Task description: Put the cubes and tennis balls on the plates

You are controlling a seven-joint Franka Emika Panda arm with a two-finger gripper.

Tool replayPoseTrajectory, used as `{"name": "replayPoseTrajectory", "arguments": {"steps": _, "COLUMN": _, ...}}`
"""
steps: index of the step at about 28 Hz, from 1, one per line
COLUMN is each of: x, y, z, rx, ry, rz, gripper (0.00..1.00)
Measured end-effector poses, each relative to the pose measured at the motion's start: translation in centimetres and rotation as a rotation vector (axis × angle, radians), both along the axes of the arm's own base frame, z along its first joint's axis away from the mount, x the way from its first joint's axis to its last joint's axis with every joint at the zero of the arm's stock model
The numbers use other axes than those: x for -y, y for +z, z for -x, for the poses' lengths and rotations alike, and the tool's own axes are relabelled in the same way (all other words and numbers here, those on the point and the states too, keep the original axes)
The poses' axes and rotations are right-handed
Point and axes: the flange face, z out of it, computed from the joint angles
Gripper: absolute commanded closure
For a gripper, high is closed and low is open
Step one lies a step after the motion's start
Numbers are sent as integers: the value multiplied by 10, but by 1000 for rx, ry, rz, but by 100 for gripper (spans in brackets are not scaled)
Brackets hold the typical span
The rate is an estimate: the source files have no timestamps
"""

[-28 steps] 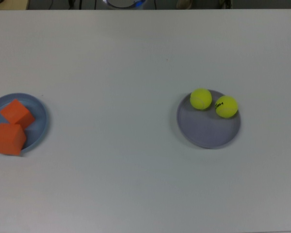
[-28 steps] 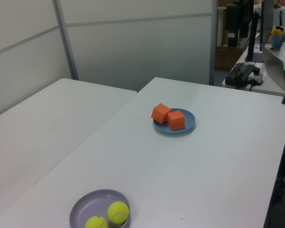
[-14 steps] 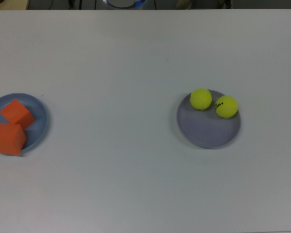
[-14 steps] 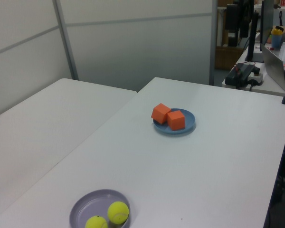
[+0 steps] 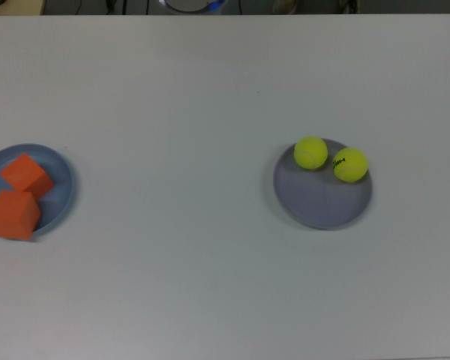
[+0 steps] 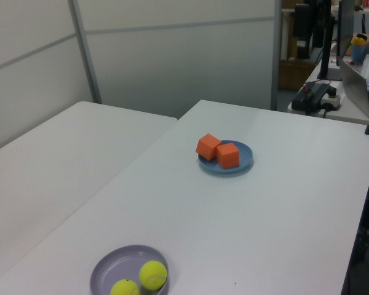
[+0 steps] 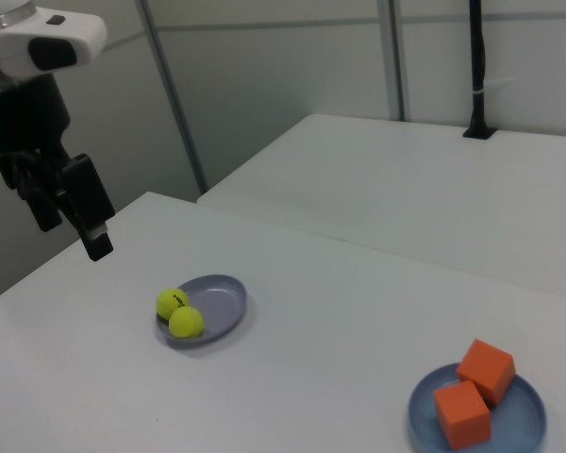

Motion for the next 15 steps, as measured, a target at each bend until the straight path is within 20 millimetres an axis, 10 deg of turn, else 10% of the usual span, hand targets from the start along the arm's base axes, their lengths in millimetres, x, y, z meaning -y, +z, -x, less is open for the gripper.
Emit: {"name": "replayPoseTrajectory", "arguments": {"steps": 15, "x": 20, "y": 0, "z": 0, "rx": 0, "ry": -42, "rz": -9, "gripper": 0}}
